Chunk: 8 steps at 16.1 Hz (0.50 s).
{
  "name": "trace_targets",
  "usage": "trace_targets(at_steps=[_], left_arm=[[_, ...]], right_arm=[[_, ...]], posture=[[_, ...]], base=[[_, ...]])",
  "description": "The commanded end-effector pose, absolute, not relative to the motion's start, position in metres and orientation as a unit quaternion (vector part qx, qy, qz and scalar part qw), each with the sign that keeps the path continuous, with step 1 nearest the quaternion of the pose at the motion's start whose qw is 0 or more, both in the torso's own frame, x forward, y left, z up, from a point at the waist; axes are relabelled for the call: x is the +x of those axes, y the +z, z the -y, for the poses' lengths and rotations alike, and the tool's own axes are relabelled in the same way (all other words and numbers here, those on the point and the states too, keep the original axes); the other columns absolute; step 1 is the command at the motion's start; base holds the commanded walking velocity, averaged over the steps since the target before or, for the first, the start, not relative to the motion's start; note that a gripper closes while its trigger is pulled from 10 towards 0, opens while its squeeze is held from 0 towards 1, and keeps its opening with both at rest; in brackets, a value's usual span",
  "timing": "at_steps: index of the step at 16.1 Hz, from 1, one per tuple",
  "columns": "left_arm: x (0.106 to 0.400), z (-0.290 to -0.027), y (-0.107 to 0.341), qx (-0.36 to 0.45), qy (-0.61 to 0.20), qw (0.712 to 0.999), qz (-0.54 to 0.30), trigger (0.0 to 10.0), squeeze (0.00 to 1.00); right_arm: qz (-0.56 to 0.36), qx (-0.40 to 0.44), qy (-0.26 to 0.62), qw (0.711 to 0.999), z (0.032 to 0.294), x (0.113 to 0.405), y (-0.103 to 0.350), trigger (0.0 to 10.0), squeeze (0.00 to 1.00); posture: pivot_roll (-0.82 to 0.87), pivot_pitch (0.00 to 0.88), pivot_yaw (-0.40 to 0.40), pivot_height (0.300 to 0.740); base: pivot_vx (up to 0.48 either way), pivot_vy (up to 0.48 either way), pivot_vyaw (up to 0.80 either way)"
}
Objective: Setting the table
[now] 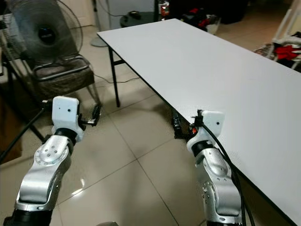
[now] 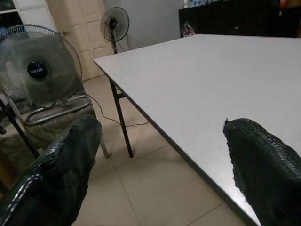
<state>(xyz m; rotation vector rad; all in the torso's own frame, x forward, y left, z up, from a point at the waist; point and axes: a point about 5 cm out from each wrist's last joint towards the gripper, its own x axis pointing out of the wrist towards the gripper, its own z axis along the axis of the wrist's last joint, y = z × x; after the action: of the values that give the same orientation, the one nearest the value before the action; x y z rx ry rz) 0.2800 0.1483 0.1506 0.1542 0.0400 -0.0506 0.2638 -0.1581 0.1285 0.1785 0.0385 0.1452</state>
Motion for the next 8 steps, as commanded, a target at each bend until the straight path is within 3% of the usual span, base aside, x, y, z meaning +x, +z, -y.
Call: trace_targets(at_steps=[1, 6, 8], left_arm=[[0.282, -0.150, 0.159, 0.068, -0.015, 0.998, -0.011, 10.0, 0.00], [0.283, -0.163, 0.157, 0.084, -0.016, 0.996, -0.019, 10.0, 0.00], [0.282, -0.175, 0.156, 0.096, -0.005, 0.995, -0.024, 10.0, 0.00]], right_arm=[[-0.011, 0.080, 0.091, 0.993, 0.152, 0.270, 0.133, 10.0, 0.00], [-0.017, 0.071, 0.091, 0.993, 0.151, 0.277, 0.131, 10.0, 0.00], [-0.019, 0.080, 0.092, 0.992, 0.150, 0.279, 0.131, 10.0, 0.00]], posture=[[0.06, 0.000, 0.044, 0.740], [0.06, 0.000, 0.080, 0.740], [0.07, 0.000, 0.071, 0.740]], base=[[0.285, 0.000, 0.80], [0.284, 0.000, 0.80], [0.281, 0.000, 0.47]])
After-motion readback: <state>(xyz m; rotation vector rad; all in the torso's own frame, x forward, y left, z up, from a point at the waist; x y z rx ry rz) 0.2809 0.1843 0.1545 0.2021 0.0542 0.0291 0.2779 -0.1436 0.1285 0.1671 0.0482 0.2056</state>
